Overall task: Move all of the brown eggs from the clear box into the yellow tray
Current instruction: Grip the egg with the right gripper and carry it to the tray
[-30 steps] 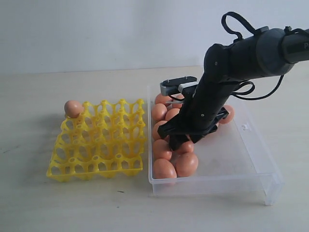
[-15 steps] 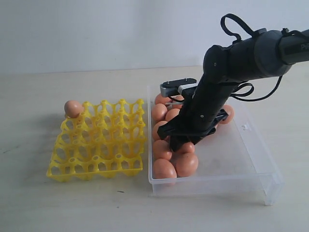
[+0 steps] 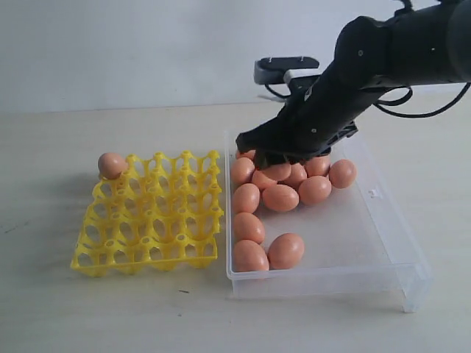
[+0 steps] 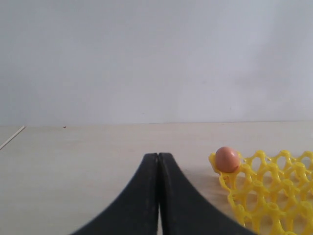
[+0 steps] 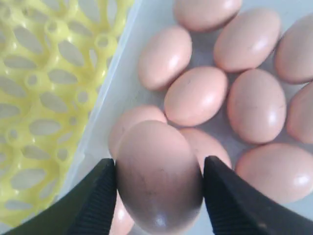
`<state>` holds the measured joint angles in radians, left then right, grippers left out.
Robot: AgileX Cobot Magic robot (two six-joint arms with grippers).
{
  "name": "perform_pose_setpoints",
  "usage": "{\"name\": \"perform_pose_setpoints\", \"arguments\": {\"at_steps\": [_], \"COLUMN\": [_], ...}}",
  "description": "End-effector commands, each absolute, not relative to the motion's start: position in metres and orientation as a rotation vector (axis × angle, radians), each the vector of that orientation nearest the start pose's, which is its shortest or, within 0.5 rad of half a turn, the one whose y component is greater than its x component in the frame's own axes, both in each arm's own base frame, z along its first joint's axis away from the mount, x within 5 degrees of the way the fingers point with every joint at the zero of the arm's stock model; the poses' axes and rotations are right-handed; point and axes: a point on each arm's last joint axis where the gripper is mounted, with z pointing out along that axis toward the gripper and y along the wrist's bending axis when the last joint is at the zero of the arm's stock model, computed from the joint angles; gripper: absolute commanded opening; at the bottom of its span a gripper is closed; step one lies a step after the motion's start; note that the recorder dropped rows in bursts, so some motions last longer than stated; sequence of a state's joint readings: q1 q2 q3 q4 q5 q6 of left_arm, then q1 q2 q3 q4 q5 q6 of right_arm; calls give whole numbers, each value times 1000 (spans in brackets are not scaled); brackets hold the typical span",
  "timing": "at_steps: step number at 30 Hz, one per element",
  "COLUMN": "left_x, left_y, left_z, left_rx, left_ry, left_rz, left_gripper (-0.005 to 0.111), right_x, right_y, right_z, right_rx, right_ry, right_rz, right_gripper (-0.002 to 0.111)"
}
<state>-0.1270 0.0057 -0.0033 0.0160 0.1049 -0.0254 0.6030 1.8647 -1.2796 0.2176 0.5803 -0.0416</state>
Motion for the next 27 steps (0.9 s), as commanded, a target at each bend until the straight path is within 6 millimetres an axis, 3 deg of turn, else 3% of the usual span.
{"name": "perform_pose_setpoints", "arguments": {"at_steps": [1, 6, 11, 14, 23, 27], "left_x": [56, 56, 56, 56, 56, 56], "left_y": [-7, -7, -7, -7, -7, -7], "left_z": [204, 204, 204, 204, 204, 204], "left_rx": [86, 86, 86, 86, 86, 86], "left_ry": [1585, 1585, 1585, 1585, 1585, 1585], "left_rz": [-116, -116, -116, -116, -116, -116], "left_gripper": [0, 0, 0, 0, 0, 0], "right_x": [312, 295, 277, 274, 279, 285], "right_y": [225, 232, 262, 276, 303, 324], "right_z": [227, 247, 251, 251, 230, 230], "right_rx": [-529, -465, -496, -422, -394, -431], "right_ry": [2423, 2197, 2014, 1942, 1939, 1917], "right_rz": [454, 536, 625, 687, 332, 372], "right_gripper": [0, 0, 0, 0, 0, 0]}}
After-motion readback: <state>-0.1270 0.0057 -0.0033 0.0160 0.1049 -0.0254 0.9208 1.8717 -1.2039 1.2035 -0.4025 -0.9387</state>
